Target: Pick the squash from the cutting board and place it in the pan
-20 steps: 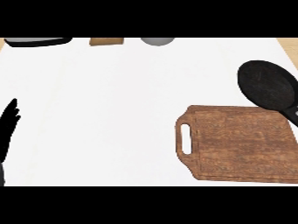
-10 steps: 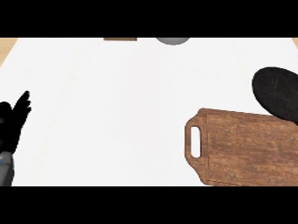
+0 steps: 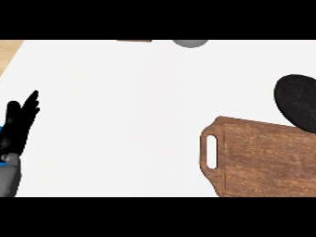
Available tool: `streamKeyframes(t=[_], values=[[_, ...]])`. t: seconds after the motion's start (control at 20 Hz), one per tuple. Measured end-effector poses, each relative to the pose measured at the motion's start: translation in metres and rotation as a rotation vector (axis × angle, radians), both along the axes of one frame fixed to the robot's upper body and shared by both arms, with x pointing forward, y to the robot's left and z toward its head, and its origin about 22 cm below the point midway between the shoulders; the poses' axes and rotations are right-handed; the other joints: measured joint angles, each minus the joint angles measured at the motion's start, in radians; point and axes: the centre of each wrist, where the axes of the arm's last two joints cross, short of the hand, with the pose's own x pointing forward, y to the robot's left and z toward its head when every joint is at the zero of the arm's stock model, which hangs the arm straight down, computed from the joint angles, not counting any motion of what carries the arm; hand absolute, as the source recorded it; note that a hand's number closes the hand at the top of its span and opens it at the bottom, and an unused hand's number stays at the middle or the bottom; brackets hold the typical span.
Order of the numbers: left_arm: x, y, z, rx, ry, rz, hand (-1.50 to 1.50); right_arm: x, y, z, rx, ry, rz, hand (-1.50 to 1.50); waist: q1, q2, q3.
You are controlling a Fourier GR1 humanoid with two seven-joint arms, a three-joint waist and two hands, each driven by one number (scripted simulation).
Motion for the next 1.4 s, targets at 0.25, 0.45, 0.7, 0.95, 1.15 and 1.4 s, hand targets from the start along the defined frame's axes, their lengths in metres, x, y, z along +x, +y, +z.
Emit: streamKeyframes(t=[0.25, 0.45, 0.7, 0.95, 1.15, 1.4], values=[[0.007, -0.005, 0.003, -0.008, 0.001, -0.012, 0.00, 0.039, 0.028, -0.018, 0.071, 0.032, 0.014, 1.50, 0.009, 0.004, 0.000], [0.006, -0.006, 0.001, -0.010, 0.000, -0.018, 0.00, 0.063, 0.052, -0.035, 0.085, 0.074, 0.016, 1.50, 0.014, 0.006, 0.001], [0.004, -0.008, -0.002, -0.016, -0.006, -0.024, 0.00, 0.081, 0.081, -0.066, 0.108, 0.125, 0.033, 1.50, 0.021, 0.010, 0.002], [0.004, -0.005, 0.000, -0.010, -0.015, -0.031, 0.00, 0.092, 0.106, -0.090, 0.178, 0.160, 0.056, 1.50, 0.029, 0.015, 0.003], [0.011, -0.013, 0.004, -0.012, -0.022, -0.034, 0.00, 0.102, 0.127, -0.105, 0.262, 0.210, 0.078, -1.50, 0.030, 0.018, 0.003], [0.012, -0.009, 0.005, -0.002, -0.025, -0.033, 0.00, 0.106, 0.150, -0.126, 0.323, 0.238, 0.107, -1.50, 0.034, 0.020, 0.004]])
